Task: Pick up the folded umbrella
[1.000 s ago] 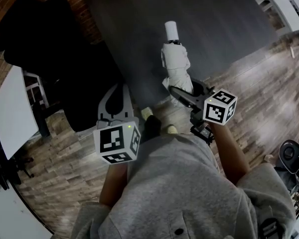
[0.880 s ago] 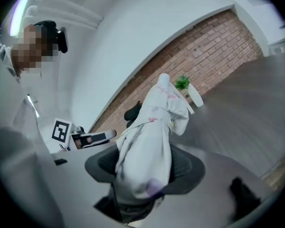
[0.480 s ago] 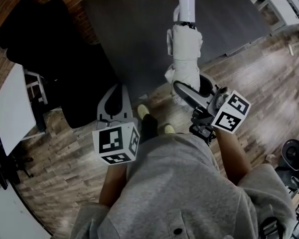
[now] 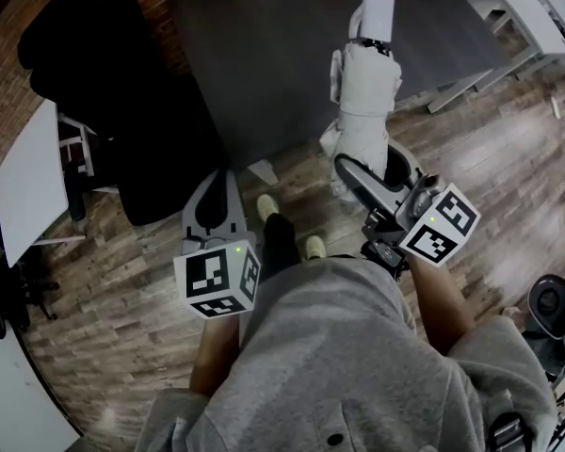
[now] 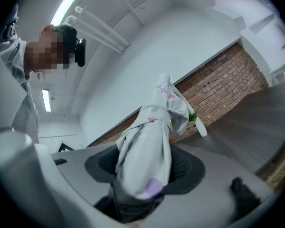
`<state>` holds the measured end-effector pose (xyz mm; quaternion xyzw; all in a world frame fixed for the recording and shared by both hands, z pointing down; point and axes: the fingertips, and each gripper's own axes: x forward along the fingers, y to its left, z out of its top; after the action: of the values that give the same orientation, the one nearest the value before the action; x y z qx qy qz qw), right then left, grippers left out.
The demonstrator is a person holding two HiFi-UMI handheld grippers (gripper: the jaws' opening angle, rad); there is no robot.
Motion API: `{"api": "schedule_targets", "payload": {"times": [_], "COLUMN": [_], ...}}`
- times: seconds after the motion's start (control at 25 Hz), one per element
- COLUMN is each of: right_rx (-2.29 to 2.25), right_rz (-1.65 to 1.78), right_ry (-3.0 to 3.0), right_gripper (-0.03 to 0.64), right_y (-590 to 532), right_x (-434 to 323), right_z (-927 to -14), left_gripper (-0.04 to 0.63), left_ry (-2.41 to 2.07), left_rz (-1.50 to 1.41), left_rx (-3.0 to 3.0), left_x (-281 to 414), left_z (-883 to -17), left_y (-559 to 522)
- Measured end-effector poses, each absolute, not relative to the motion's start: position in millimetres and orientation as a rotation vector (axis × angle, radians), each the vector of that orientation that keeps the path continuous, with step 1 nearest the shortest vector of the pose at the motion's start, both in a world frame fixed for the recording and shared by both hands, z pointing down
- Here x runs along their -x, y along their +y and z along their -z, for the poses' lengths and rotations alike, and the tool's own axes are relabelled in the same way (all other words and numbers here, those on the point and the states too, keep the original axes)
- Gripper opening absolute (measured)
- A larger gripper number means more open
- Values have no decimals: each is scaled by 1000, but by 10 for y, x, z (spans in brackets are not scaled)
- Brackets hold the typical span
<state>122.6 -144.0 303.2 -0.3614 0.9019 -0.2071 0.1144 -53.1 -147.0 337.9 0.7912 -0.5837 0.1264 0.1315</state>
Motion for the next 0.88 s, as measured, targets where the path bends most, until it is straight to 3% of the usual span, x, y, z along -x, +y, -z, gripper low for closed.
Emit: {"api": "schedule_targets", "payload": {"times": [0.88], "right_rx": [1032], "right_rz": [391], "right_ry": [2704], "right_gripper": [258], "right_y": [-615], "right_x": [-1389], "right_z": [-2735], "left_gripper": [13], "left_ry": [-1804], "left_rz": [-357], "left_rx": [-2260], "left_x": [435], "left_z": [-3261], "left_y": [-571]}}
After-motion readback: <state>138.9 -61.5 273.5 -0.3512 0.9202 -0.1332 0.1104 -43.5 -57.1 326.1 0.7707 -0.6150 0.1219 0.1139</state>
